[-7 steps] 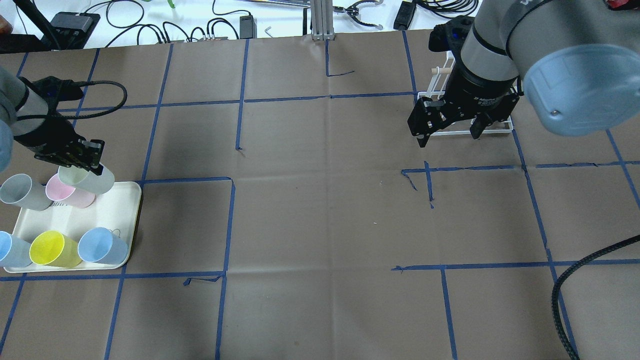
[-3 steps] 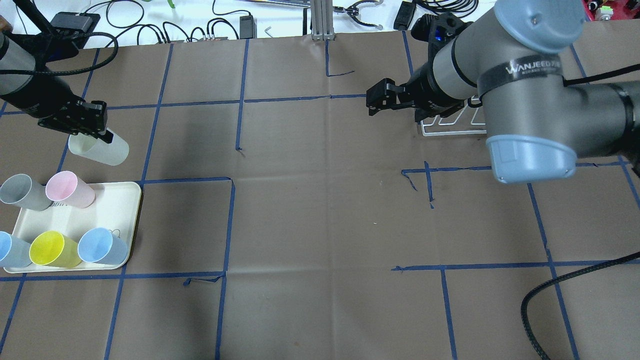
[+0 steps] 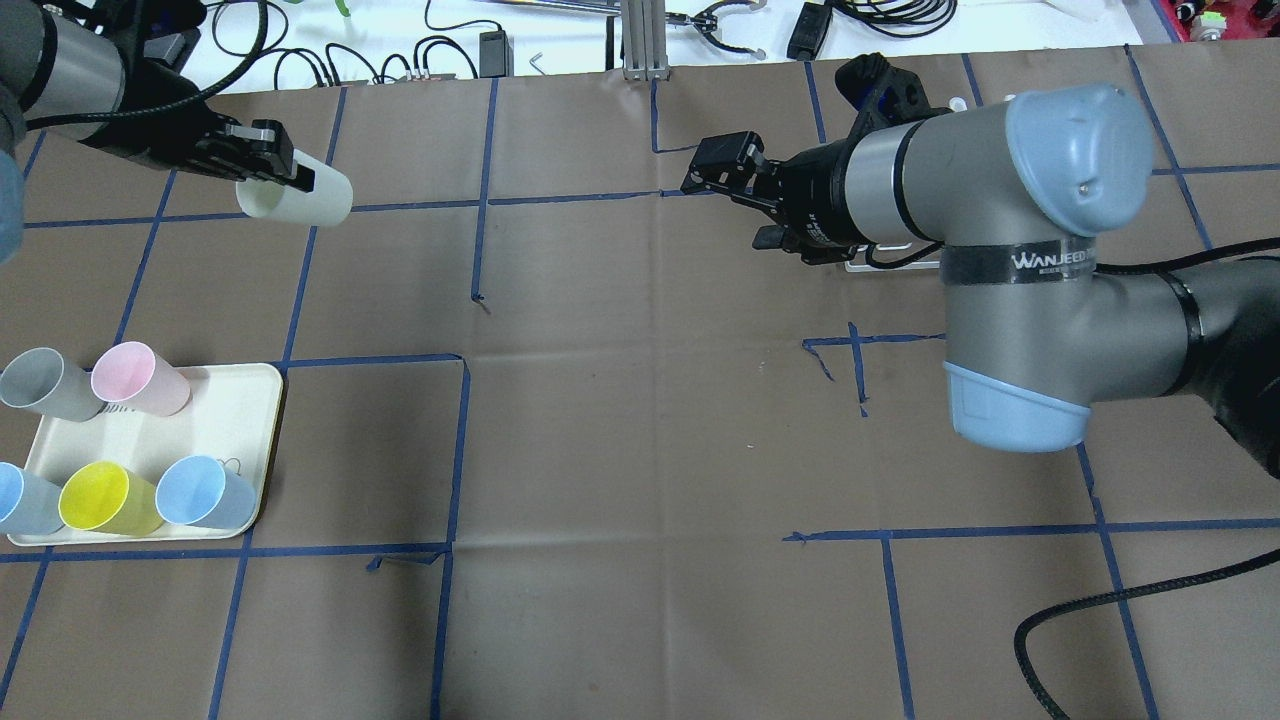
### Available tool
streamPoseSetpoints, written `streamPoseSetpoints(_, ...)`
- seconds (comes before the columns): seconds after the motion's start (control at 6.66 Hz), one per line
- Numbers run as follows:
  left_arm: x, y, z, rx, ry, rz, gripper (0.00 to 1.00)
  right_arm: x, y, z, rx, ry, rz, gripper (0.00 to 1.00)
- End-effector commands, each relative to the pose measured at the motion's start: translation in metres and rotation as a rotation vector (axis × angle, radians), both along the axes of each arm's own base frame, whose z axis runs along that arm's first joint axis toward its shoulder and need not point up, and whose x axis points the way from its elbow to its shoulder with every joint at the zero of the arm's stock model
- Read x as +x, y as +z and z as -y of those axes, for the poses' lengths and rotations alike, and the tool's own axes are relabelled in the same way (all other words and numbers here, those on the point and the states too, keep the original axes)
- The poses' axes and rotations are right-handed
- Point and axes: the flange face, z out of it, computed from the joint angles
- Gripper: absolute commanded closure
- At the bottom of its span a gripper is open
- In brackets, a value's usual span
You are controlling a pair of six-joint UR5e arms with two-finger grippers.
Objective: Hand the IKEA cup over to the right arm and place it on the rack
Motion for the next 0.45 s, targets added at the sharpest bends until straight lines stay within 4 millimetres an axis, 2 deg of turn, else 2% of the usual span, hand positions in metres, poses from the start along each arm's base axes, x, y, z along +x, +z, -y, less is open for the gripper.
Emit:
streamPoseSetpoints(0.0, -0.030, -0.020, -0.011, -0.193, -0.095, -0.130, 1.00, 0.001, -0.005, -0.011, 0.059, -0.231, 0.213, 0.01)
streamPoseSetpoints(0.3, -0.049, -0.061, -0.031, -0.370, -0.156, -0.220, 1.00, 0.001, -0.010, -0.029, 0.033, -0.333, 0.359, 0.01)
